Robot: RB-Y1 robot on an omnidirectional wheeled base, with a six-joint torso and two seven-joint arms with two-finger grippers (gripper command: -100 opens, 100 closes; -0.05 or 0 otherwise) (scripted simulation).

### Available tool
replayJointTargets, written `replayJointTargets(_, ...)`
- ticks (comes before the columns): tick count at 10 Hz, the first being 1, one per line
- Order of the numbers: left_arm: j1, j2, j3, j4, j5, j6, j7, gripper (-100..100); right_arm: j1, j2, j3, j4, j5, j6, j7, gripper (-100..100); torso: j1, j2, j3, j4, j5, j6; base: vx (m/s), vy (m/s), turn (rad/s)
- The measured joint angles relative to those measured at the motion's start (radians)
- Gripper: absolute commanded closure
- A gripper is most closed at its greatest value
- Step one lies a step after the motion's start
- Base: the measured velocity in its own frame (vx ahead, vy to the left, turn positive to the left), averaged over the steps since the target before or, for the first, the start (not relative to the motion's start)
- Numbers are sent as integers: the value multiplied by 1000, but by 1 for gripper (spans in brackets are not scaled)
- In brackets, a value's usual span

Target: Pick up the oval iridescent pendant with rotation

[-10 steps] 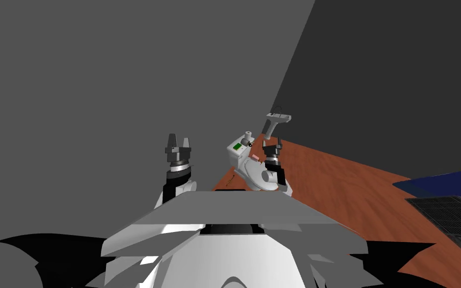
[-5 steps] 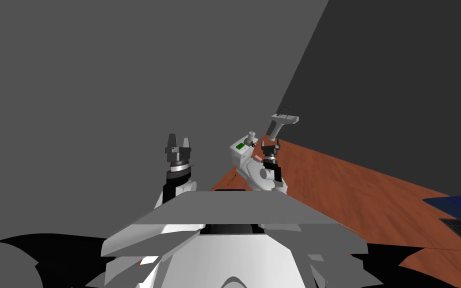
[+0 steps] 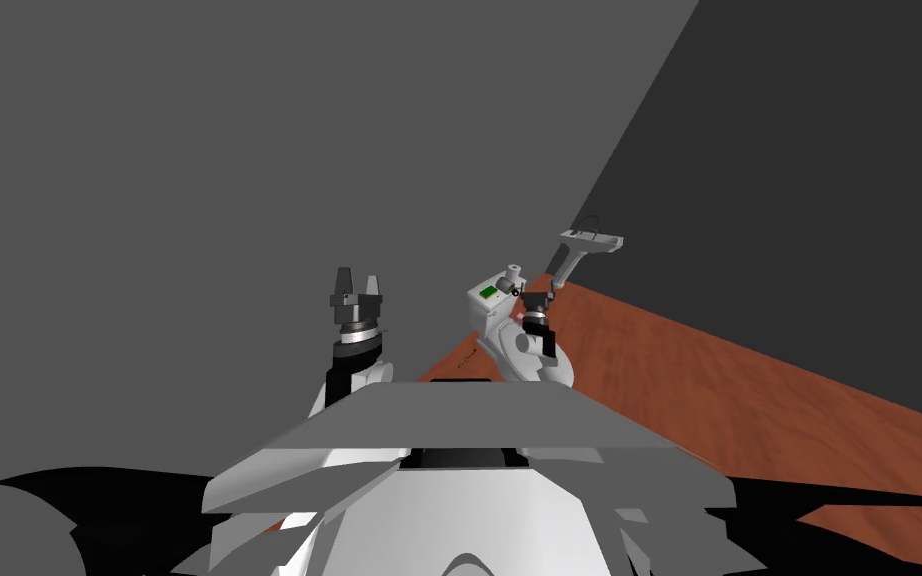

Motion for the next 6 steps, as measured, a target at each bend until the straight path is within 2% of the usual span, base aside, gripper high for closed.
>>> replayJointTargets(6, 0, 0, 0, 0, 0, 0, 0, 0, -66, 9, 11, 140, -86, -25, -82, -100, 0, -2, -1, 0, 0, 0, -10, -25, 125)
